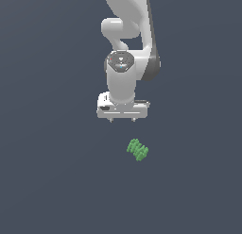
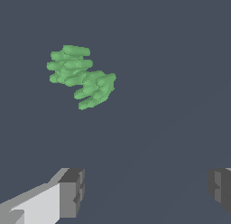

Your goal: Pick up the object and move it to a goal position.

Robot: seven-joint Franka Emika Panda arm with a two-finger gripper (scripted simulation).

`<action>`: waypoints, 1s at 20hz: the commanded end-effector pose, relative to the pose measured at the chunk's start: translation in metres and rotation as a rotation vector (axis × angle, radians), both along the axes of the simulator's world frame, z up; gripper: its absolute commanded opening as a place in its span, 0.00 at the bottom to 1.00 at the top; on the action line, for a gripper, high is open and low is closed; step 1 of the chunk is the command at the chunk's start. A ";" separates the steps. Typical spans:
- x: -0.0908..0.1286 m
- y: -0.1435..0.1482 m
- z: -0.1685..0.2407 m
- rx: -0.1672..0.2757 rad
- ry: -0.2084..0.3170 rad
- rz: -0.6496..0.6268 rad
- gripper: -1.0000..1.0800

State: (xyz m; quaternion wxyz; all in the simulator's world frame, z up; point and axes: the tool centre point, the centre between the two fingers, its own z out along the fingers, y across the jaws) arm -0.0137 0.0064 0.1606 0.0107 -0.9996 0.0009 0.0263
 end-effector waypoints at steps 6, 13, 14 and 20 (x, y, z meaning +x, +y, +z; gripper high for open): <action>-0.003 0.008 -0.003 0.009 0.012 -0.004 0.96; -0.006 0.017 -0.007 0.018 0.026 -0.009 0.96; -0.005 0.017 -0.007 0.017 0.025 -0.007 0.96; 0.001 0.020 -0.010 0.016 0.020 0.046 0.96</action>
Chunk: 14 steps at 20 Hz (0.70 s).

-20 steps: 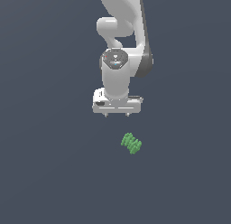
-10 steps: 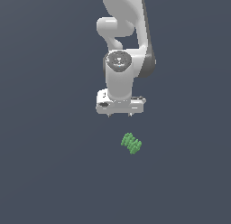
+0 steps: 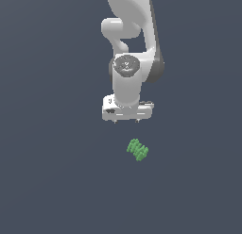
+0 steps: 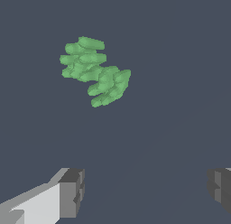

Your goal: Pick up the object and move it to a goal position.

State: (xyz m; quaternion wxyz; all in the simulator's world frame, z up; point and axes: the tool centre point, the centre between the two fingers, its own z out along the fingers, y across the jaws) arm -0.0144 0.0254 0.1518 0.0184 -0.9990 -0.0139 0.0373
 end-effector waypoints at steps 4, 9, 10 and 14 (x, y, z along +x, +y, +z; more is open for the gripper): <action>0.010 0.005 -0.004 -0.002 -0.009 0.084 0.96; 0.025 0.013 -0.010 -0.003 -0.022 0.206 0.96; 0.029 0.015 -0.011 -0.003 -0.025 0.235 0.96; 0.044 0.024 -0.018 -0.004 -0.040 0.367 0.96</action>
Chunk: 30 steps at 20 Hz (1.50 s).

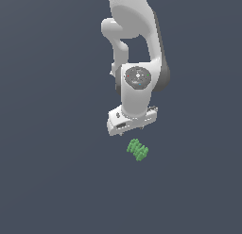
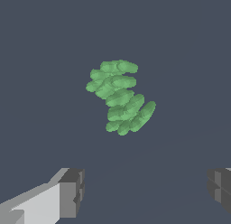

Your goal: Pick up the object and move it to a goal position.

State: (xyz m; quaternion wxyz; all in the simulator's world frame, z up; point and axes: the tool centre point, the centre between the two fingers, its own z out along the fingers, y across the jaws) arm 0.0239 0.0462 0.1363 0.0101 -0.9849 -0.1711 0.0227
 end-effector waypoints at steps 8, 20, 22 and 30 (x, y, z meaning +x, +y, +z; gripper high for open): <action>0.033 0.020 -0.016 -0.001 -0.031 0.292 0.96; 0.051 0.032 -0.026 -0.001 -0.050 0.452 0.96; 0.051 0.032 -0.026 -0.001 -0.050 0.456 0.96; 0.050 0.032 -0.047 -0.001 -0.050 0.453 0.96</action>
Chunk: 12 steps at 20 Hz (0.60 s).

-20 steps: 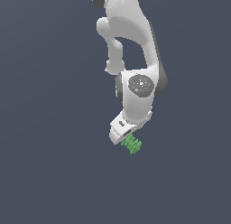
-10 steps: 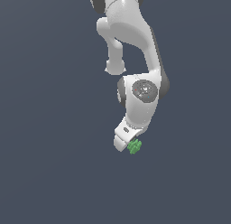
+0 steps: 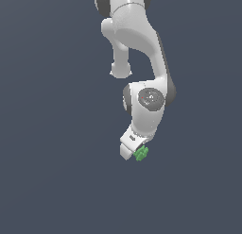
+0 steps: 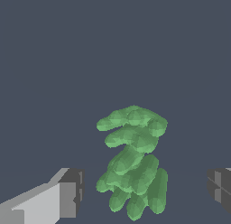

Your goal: Pick up the object and move it to a goal position.

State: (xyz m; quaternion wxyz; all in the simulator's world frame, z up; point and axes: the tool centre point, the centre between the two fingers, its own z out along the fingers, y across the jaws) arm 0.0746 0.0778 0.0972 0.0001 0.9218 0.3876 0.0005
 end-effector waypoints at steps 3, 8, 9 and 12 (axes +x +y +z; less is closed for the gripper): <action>-0.001 0.000 -0.025 0.000 0.001 0.003 0.96; -0.001 0.000 -0.038 0.000 0.001 0.004 0.96; 0.000 0.000 -0.038 0.000 0.001 0.004 0.96; 0.000 0.000 -0.037 0.000 0.001 0.004 0.00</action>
